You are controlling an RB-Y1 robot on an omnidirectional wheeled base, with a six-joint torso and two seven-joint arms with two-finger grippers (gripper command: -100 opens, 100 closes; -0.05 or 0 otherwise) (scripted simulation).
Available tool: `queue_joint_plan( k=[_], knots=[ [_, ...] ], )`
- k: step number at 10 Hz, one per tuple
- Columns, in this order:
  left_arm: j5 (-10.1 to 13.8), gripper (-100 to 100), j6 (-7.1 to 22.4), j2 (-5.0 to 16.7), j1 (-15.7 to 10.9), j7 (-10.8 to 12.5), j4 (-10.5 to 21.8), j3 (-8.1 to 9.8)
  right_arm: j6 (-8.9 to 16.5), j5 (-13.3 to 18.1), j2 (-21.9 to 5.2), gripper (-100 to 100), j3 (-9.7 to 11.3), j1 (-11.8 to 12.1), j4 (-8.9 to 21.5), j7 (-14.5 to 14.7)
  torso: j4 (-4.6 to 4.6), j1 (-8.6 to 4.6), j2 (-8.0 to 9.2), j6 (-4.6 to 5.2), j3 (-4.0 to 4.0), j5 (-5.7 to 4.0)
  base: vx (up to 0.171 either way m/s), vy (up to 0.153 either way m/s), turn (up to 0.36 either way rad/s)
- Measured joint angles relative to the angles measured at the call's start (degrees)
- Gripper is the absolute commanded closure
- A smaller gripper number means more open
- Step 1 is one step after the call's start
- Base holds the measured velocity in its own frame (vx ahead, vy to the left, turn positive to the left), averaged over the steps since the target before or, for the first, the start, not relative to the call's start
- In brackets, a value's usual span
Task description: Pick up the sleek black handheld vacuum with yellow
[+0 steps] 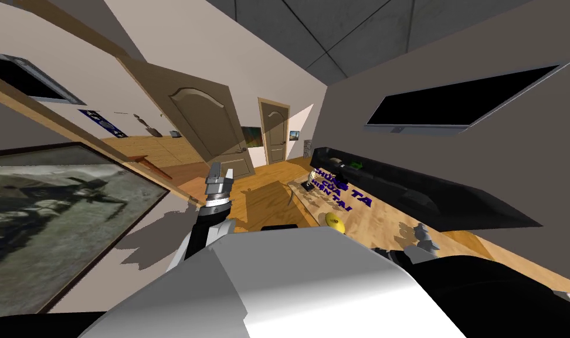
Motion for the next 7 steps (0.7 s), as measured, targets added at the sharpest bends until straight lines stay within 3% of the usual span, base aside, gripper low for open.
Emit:
queue_joint_plan(
  k=[2,3,4,7],
  knots=[
    [0.0,0,0.0,0.0,0.0,0.0,0.0,0.0,0.5,-0.6,1.4,-100,0.3,-0.9,2.4,-1.4,0.0,-0.24,0.05,0.01,0.02,-0.34,-0.207,-0.004,0.351],
    [0.0,0,0.0,0.0,0.0,0.0,0.0,0.0,0.9,-0.9,1.9,-100,0.6,-1.3,3.4,-2.7,0.03,-0.28,0.08,-0.05,0.05,-0.55,-0.092,0.004,0.074],
    [0.0,0,0.0,0.0,0.0,0.0,0.0,0.01,1.0,-1.0,1.9,100,0.6,-1.4,3.5,-3.0,-0.03,-0.38,-0.24,0.04,-0.12,-0.6,-0.017,0.002,-0.017],
    [0.0,0,0.0,0.0,0.0,0.0,0.0,0.02,1.0,-1.0,1.9,100,0.6,-1.3,3.5,-3.0,-0.15,-0.43,-0.69,0.0,-0.39,-0.61,-0.003,0.001,0.0]
  ],
)
